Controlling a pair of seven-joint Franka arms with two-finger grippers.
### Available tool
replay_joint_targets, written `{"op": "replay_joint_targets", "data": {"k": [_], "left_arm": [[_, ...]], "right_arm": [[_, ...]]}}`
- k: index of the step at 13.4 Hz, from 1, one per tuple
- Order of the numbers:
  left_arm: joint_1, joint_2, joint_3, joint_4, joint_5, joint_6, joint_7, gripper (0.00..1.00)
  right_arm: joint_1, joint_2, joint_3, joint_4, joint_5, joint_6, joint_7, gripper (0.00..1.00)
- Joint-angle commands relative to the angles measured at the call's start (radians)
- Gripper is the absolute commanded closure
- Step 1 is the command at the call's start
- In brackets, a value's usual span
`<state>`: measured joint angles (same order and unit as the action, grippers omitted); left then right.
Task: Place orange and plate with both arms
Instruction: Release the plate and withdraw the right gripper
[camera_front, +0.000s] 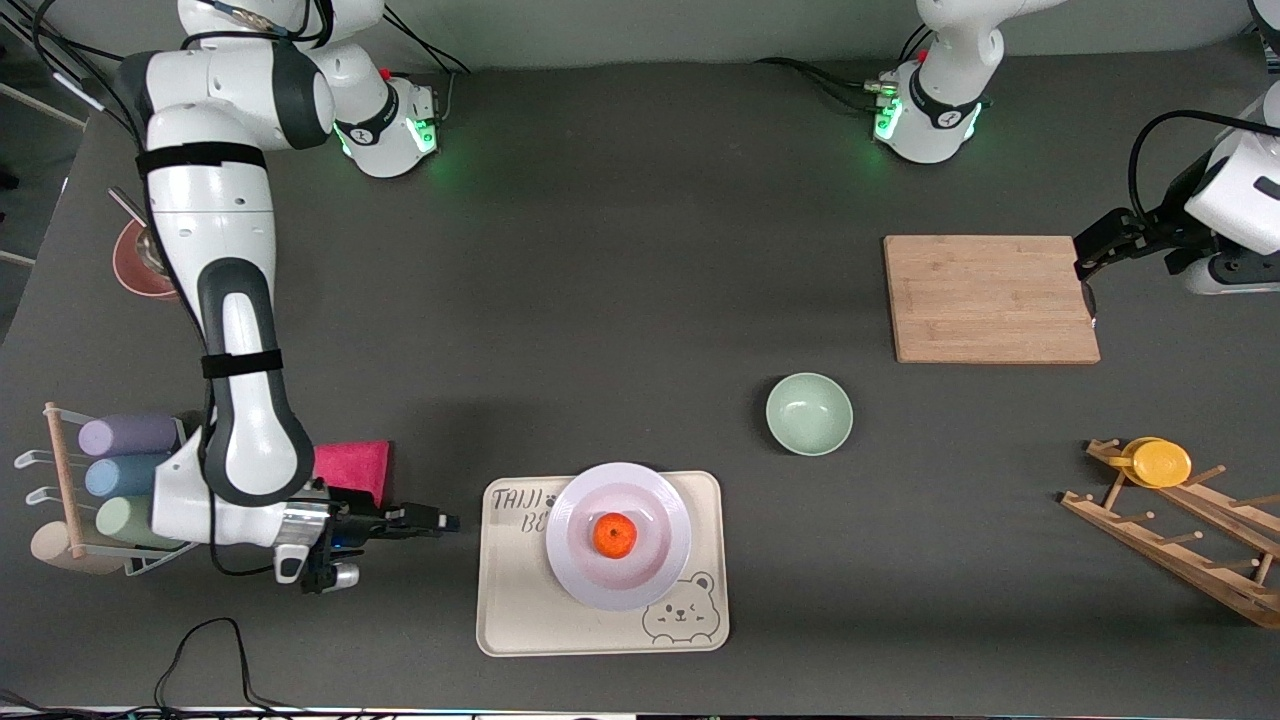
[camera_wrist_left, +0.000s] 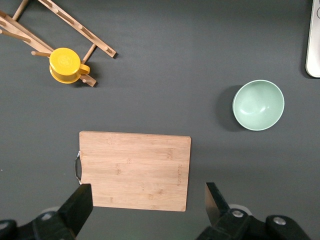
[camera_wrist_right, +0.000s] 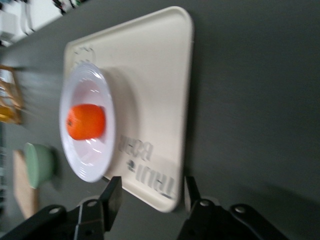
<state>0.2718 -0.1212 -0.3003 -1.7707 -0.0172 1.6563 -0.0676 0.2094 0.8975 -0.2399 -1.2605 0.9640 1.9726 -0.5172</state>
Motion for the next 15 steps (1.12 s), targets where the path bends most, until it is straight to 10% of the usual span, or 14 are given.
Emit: {"op": "replay_joint_targets", "data": {"k": [1,3,12,15], "left_arm": [[0.006,-0.012,0.001,-0.004,-0.004,0.003,0.025,0.00],[0.006,-0.012,0.001,-0.004,-0.004,0.007,0.025,0.00],[0.004,-0.011,0.001,-0.004,-0.003,0.020,0.026,0.00],[0.006,-0.011,0.001,-0.004,-0.003,0.031,0.086,0.00]], "right_arm": [[-0.021,-0.150,0.008,-0.086,-0.209,-0.053,0.052,0.21],[-0.057,-0.237,0.008,-0.091,-0.350,-0.115,0.054,0.00],[-0.126,-0.705,0.020,-0.267,-0.761,-0.267,0.297,0.00],[-0.160,-0.807,0.114,-0.278,-0.876,-0.322,0.382,0.00]]}}
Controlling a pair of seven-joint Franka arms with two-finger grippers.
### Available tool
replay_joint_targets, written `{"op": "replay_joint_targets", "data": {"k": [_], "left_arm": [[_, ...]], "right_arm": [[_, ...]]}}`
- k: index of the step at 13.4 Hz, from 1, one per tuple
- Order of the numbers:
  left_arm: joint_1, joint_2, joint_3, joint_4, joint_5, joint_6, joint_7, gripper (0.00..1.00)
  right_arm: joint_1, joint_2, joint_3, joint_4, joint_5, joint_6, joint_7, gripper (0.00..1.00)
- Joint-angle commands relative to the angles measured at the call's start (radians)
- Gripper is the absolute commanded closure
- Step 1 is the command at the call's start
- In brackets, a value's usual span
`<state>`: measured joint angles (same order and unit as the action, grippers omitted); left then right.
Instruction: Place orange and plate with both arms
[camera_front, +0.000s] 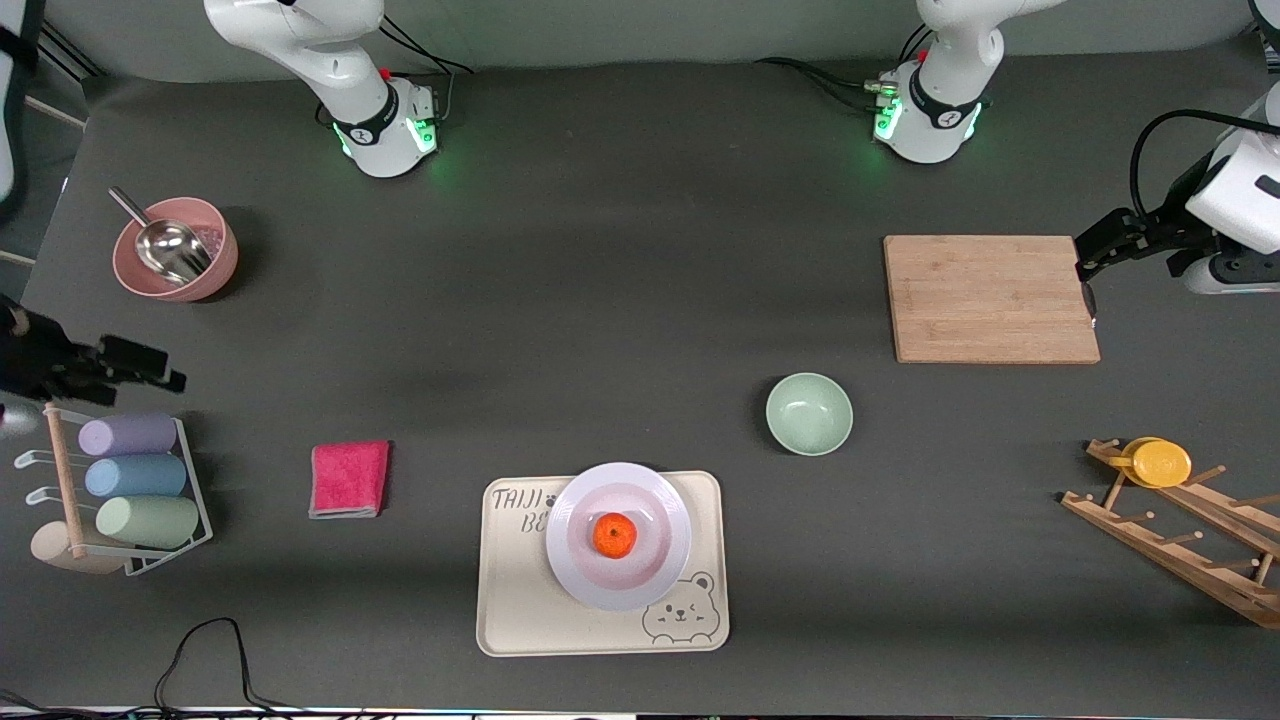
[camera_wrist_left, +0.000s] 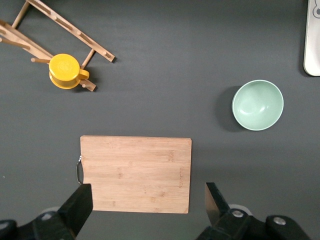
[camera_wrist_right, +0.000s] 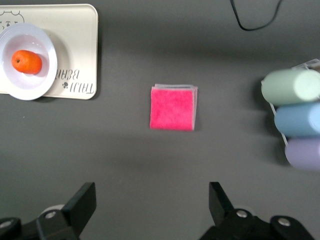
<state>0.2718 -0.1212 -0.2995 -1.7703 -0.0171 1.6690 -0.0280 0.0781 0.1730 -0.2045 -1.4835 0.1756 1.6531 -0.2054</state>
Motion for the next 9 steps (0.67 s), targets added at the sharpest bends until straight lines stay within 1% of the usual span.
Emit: {"op": "replay_joint_targets", "data": {"k": [1,2,6,9], "left_arm": [[0.006,-0.009,0.000,-0.006,-0.006,0.018,0.046,0.00],[0.006,-0.009,0.000,-0.006,-0.007,0.015,0.037,0.00],[0.003,-0.009,-0.001,-0.003,0.003,0.017,0.043,0.00],[0.003,-0.008,-0.003,-0.003,0.000,0.012,0.034,0.00]], "right_arm": [[-0.062,-0.095,0.136,-0.052,-0.125,-0.007,0.098,0.00],[-0.064,-0.102,0.149,-0.051,-0.134,-0.018,0.110,0.00],[-0.063,-0.096,0.146,-0.063,-0.139,-0.021,0.126,0.00],[-0.061,-0.101,0.123,-0.075,-0.142,-0.021,0.126,0.00]]}}
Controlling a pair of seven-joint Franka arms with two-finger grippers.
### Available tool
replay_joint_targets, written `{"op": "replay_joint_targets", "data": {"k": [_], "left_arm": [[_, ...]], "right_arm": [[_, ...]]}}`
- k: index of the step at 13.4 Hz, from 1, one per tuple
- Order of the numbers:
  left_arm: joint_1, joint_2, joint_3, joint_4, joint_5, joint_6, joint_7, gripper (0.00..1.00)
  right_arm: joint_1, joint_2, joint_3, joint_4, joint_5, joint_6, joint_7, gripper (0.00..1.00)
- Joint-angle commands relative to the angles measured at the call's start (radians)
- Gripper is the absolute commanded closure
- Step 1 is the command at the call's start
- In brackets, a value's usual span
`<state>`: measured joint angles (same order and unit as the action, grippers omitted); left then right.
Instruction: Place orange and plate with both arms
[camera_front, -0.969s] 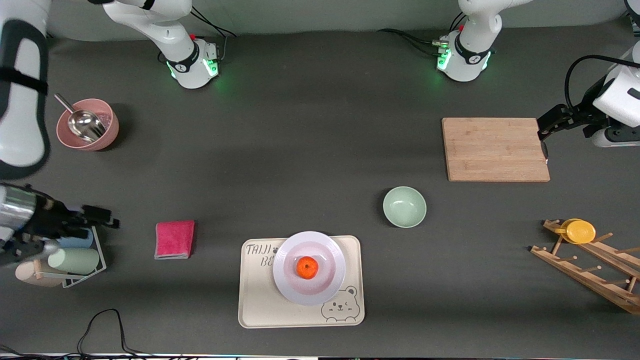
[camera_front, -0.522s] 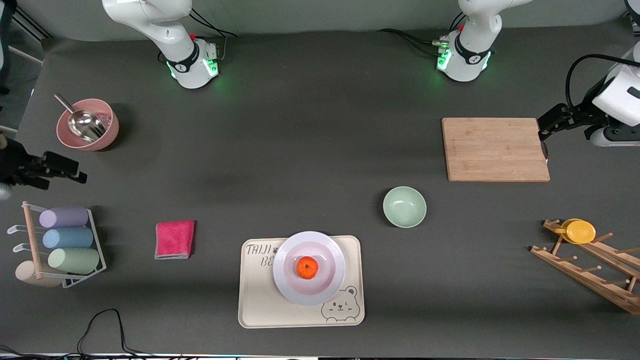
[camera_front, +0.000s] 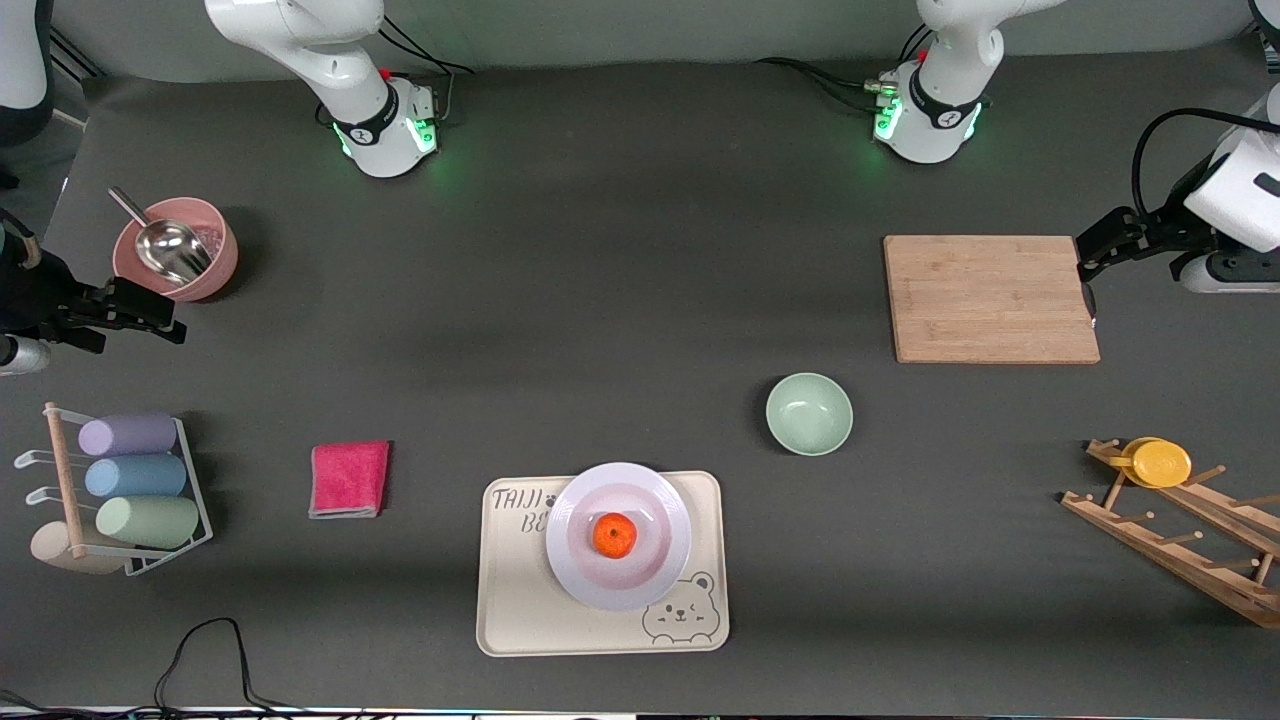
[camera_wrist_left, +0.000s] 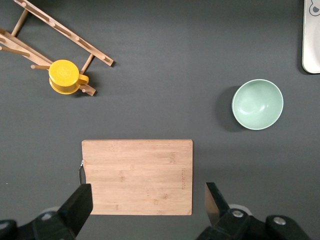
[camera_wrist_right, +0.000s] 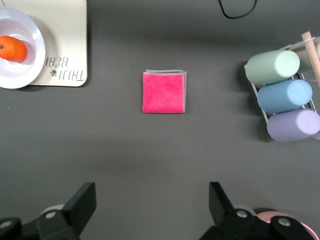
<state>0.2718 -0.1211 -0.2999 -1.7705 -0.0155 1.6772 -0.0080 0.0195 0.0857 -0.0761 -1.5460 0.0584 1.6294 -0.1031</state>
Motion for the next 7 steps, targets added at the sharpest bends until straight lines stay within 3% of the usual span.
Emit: {"op": "replay_joint_targets", "data": {"k": [1,7], "left_arm": [[0.003,0.000,-0.001,-0.001,-0.004,0.004,0.014,0.00],[0.003,0.035,-0.001,0.028,-0.009,-0.001,-0.012,0.00]], "right_arm": [[-0.003,-0.015,-0.005,-0.011,-0.026,0.001,0.025,0.00],[-0.003,-0.017,-0.004,-0.009,-0.051,0.001,0.026,0.00]]}}
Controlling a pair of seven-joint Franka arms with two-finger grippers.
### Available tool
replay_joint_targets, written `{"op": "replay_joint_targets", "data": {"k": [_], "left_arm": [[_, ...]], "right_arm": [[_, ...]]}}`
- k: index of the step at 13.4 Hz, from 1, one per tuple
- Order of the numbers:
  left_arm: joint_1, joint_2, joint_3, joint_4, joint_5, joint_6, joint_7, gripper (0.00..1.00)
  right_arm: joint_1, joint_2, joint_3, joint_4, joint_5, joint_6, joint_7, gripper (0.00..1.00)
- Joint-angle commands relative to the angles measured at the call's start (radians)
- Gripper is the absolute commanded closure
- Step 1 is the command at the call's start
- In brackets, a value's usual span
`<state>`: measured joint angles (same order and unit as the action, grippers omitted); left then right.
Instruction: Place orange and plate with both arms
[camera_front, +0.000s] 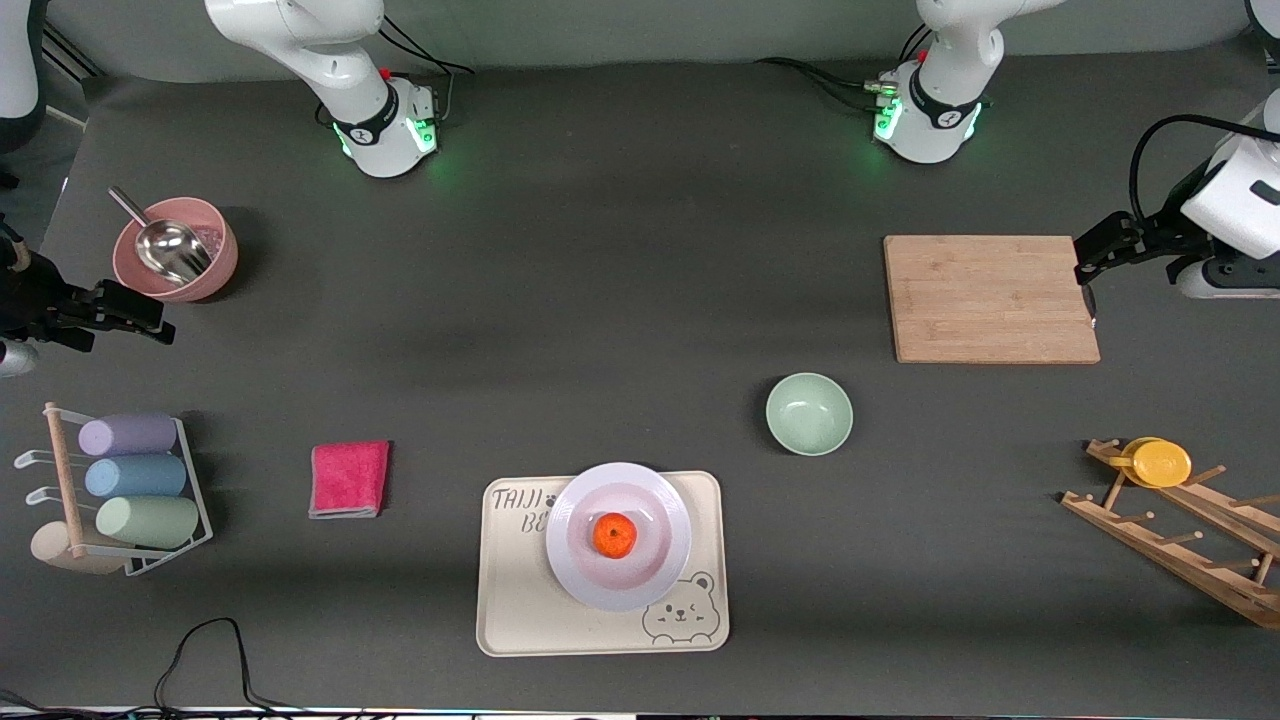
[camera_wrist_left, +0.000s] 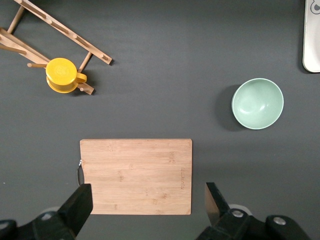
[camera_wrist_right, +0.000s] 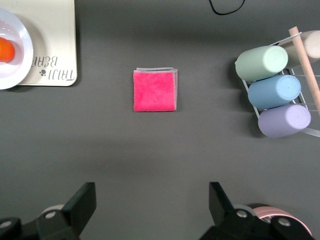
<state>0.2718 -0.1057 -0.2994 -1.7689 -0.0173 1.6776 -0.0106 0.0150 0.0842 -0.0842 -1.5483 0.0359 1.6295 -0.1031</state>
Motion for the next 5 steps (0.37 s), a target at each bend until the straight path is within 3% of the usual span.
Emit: {"op": "replay_joint_targets", "data": {"k": [1,5], "left_arm": [[0.003,0.021,-0.001,0.026,-0.007,-0.001,-0.009,0.00],[0.003,0.021,-0.001,0.026,-0.001,-0.006,-0.008,0.00]], "right_arm": [[0.002,-0.014,0.004,-0.009,-0.028,0.001,0.026,0.00],[0.002,-0.014,0.004,-0.007,-0.028,0.001,0.026,0.00]]}}
